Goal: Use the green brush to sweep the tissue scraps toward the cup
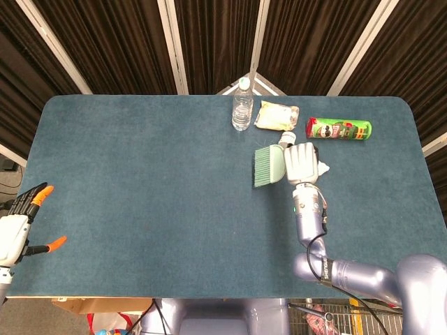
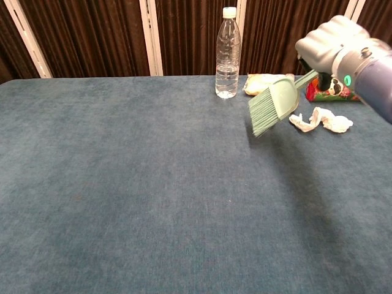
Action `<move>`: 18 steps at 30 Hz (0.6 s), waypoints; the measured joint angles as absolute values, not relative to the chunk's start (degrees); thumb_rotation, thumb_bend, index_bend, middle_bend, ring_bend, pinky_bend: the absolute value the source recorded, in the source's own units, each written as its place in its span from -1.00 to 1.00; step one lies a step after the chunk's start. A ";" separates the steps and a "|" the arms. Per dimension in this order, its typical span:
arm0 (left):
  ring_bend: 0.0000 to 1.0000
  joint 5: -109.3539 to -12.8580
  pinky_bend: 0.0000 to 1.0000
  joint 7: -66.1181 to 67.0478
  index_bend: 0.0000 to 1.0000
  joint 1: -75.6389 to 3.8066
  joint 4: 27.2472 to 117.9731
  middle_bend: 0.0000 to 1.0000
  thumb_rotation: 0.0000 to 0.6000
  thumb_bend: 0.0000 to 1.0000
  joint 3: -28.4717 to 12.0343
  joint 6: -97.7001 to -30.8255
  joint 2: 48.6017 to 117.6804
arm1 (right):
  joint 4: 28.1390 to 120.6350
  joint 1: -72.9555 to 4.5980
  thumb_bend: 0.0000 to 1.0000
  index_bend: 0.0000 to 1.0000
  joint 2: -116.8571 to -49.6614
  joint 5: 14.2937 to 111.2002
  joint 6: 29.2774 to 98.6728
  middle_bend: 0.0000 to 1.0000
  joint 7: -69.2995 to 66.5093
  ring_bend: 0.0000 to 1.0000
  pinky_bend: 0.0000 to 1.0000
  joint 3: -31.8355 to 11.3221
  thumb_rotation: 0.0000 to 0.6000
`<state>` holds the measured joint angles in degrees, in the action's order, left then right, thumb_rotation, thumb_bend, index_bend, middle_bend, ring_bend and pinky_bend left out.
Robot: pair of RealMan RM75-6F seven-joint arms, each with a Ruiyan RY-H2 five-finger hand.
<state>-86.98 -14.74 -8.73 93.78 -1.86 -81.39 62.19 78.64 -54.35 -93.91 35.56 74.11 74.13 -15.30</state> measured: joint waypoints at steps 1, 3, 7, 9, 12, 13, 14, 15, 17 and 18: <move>-1.00 -86.94 -0.97 -14.80 -1.00 -8.76 93.75 -1.00 1.00 -1.00 -1.87 -81.31 62.18 | 77.68 -54.57 0.20 0.62 -94.56 35.43 73.67 0.99 74.03 1.00 0.82 -15.27 1.00; -1.00 -86.76 -0.97 -14.97 -1.00 -8.85 93.71 -1.00 1.00 -1.00 -1.89 -81.02 62.14 | 75.33 -55.00 0.20 0.62 -96.02 35.23 72.55 0.99 73.92 1.00 0.82 -14.95 1.00; -1.00 -86.62 -0.97 -15.24 -1.00 -8.93 93.83 -1.00 1.00 -1.00 -1.88 -80.75 61.97 | 71.16 -55.44 0.20 0.62 -98.26 35.15 70.86 0.99 73.84 1.00 0.82 -13.89 1.00; -1.00 -86.66 -0.97 -15.31 -1.00 -8.89 93.88 -1.00 1.00 -1.00 -1.87 -80.85 61.93 | 69.75 -55.43 0.20 0.62 -98.88 35.13 70.32 0.99 73.81 1.00 0.82 -13.39 1.00; -1.00 -86.72 -0.97 -15.41 -1.00 -8.82 93.92 -1.00 1.00 -1.00 -1.82 -80.91 61.85 | 67.48 -55.04 0.20 0.62 -99.36 35.04 69.82 0.99 73.80 1.00 0.82 -12.67 1.00; -1.00 -86.71 -0.97 -15.43 -1.00 -8.82 93.93 -1.00 1.00 -1.00 -1.83 -80.91 61.85 | 67.01 -54.83 0.20 0.62 -99.37 34.96 69.79 0.99 73.85 1.00 0.82 -12.52 1.00; -1.00 -86.69 -0.97 -15.47 -1.00 -8.81 93.93 -1.00 1.00 -1.00 -1.85 -80.95 61.84 | 66.65 -54.57 0.20 0.62 -99.28 34.87 69.84 0.99 73.92 1.00 0.82 -12.40 1.00; -1.00 -86.65 -0.97 -15.51 -1.00 -8.79 93.94 -1.00 1.00 -1.00 -1.87 -80.96 61.84 | 66.46 -54.36 0.20 0.62 -99.08 34.81 69.96 0.99 74.04 1.00 0.82 -12.31 1.00; -1.00 -86.64 -0.97 -15.53 -1.00 -8.77 93.95 -1.00 1.00 -1.00 -1.86 -80.96 61.82 | 66.34 -53.94 0.20 0.62 -98.34 34.76 70.34 0.99 74.35 1.00 0.82 -12.11 1.00; -1.00 -86.66 -0.97 -15.52 -1.00 -8.76 93.95 -1.00 1.00 -1.00 -1.85 -80.98 61.82 | 66.37 -53.76 0.20 0.62 -97.93 34.78 70.57 0.99 74.51 1.00 0.82 -12.02 1.00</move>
<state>-86.66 -15.52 -8.76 93.95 -1.85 -80.98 61.82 66.37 -53.76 -97.93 34.78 70.57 74.51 -12.02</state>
